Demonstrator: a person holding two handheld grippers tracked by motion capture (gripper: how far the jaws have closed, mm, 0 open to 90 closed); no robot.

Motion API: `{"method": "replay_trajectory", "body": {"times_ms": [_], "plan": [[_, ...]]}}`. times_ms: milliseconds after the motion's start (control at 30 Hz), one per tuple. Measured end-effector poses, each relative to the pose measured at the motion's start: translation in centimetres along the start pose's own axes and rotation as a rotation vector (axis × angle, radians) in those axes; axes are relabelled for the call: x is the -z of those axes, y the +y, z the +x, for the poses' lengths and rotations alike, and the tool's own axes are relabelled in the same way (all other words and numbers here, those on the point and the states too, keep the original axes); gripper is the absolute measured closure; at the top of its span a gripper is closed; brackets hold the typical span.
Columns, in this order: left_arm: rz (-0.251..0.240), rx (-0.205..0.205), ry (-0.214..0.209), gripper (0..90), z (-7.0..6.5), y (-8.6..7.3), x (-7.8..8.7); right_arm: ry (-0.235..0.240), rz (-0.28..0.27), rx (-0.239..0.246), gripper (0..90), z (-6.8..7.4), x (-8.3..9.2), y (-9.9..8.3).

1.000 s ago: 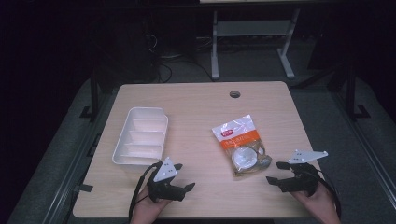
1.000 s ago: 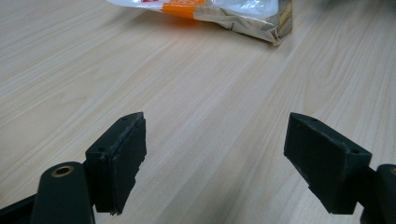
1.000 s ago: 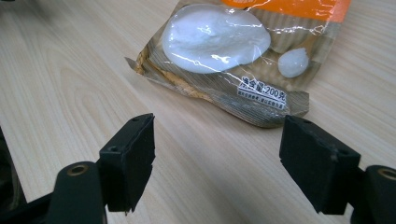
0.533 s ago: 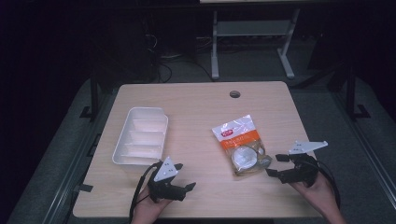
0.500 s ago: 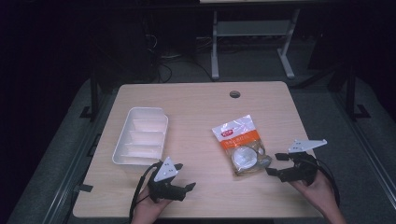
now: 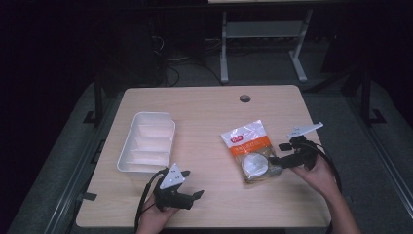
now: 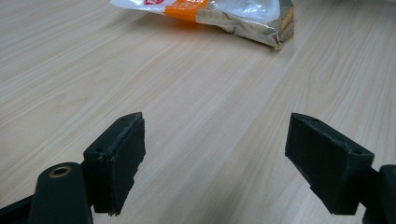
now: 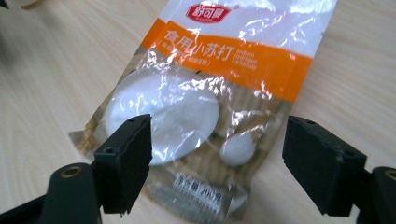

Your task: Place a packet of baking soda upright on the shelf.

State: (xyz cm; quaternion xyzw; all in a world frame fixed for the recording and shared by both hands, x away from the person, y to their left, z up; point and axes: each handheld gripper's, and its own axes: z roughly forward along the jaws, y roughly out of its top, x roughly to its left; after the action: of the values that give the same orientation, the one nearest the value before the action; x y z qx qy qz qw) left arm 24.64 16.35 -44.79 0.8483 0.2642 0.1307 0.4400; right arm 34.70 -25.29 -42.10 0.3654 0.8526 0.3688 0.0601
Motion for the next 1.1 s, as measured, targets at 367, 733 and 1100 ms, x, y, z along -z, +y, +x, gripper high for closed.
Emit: {"method": "replay_trajectory", "body": {"times_ms": [367, 733, 1100], "plan": [[-0.003, 0.001, -0.002, 19.4, 0.1, 0.0, 0.1, -0.028, 0.101, 0.022, 24.4, -1.8, -2.0, 3.4], [-0.005, 0.002, -0.004, 19.4, 0.1, 0.0, 0.1, -0.007, 0.161, -0.034, 24.4, -3.9, -4.2, 5.9], [-0.003, 0.003, -0.008, 19.2, 0.1, 0.0, 0.0, 0.015, 0.207, -0.082, 27.4, -5.7, -6.9, 5.3]]}}
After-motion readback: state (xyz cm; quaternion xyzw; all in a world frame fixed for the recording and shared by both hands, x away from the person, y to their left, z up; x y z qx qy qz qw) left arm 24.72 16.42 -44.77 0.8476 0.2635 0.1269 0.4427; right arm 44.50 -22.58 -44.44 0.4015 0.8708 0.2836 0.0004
